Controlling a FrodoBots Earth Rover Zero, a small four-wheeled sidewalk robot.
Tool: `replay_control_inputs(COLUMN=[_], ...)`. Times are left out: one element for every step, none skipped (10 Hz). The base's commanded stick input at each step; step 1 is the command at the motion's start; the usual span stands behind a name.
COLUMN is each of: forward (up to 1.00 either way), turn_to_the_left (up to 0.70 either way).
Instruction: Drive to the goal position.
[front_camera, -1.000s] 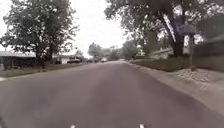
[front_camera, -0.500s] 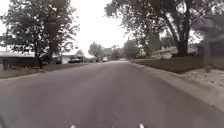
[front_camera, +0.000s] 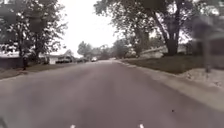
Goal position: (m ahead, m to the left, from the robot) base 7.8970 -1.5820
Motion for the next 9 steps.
replay_control_inputs(forward=[1.00,1.00,1.00,1.00,1.00,1.00,1.00,1.00,1.00], turn_to_the_left=[-0.11,-0.40,-0.40,-0.40,-0.40,-0.15,0.00,0.00,0.00])
